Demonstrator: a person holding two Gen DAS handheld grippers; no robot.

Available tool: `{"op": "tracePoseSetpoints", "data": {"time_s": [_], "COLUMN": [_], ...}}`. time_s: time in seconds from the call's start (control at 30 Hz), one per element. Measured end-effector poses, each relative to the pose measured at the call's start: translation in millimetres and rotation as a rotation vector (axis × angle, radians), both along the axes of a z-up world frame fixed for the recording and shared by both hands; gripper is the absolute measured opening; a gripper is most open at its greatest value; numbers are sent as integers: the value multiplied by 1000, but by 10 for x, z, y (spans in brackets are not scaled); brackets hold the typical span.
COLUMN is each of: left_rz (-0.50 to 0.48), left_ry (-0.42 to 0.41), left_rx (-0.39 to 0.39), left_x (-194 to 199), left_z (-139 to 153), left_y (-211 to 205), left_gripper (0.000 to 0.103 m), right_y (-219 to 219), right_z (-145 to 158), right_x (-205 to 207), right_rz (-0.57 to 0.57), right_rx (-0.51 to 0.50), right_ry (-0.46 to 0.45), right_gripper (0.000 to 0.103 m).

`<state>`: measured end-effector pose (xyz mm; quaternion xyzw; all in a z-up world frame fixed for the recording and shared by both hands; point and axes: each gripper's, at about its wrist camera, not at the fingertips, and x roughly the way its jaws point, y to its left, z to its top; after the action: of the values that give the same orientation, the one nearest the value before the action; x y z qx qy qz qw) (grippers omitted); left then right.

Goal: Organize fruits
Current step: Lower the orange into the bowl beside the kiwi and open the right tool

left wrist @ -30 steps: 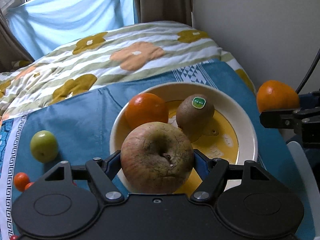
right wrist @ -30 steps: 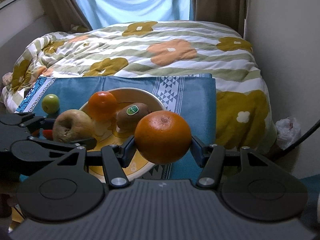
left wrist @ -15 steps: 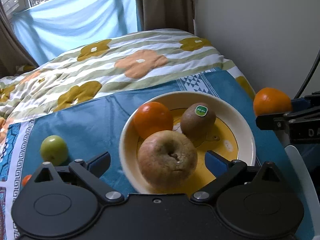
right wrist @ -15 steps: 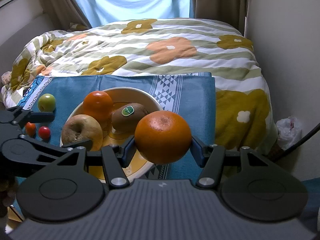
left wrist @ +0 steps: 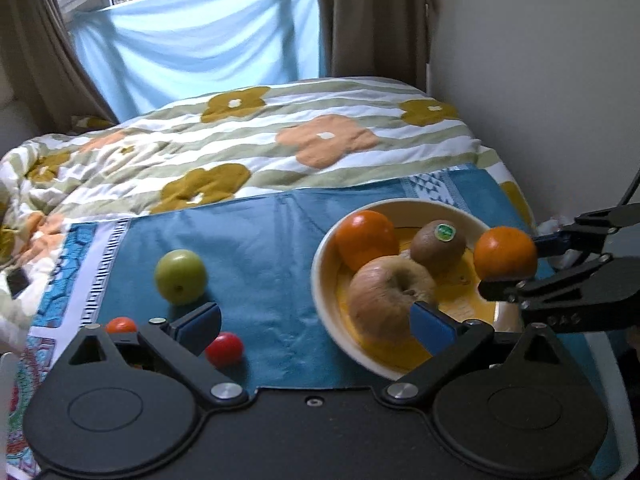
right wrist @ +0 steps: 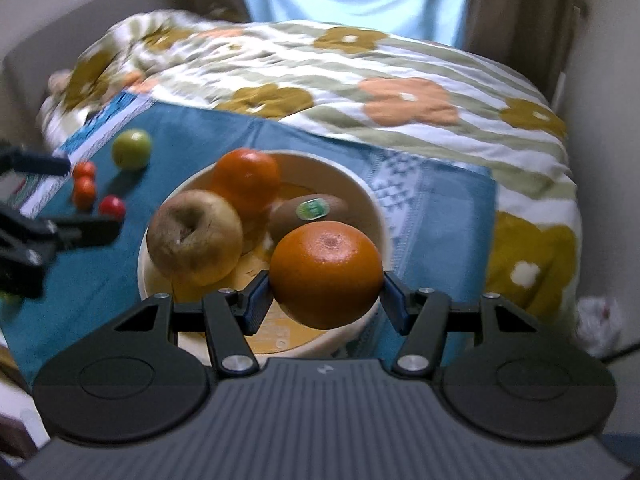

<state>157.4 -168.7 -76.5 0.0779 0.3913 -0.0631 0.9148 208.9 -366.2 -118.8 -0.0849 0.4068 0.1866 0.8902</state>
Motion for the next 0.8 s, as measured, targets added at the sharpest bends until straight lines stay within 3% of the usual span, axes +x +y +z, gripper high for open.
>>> {"op": "tracePoseSetpoints", "data": {"time_s": [0.17,0.4,0.43,0.5,0.53,0.6,0.8], "left_rz": [12,39,44,50,53,60,81], "left_ry": [3,9,14,17,17,13,2], "left_rx": [28,49,45,39,38,37,25], "left_x": [-71,-114,-115,-133,-146,-187,-313], "left_z": [-5,-40,-49,-52,-51,-43,39], "left_y": [52,75,78,74,70,65,76], "left_gripper": [102,102,102,102,102,102,102], "right_y": [117,100,103,112,103,75,6], "right_z": [-140,-236,-243,-202,-173,-105,23], "right_x": [-7,32,35,0,-28,-94,-188], "right_rz": [72,78,73,68,61,43,10], "right_rx": [-22,-17,-15,-8,-10,-8,10], "right_ry": [-15,-6,-8,-36,-58,-105,-104], "right_gripper": [73,74,75,90,103,103,103]}}
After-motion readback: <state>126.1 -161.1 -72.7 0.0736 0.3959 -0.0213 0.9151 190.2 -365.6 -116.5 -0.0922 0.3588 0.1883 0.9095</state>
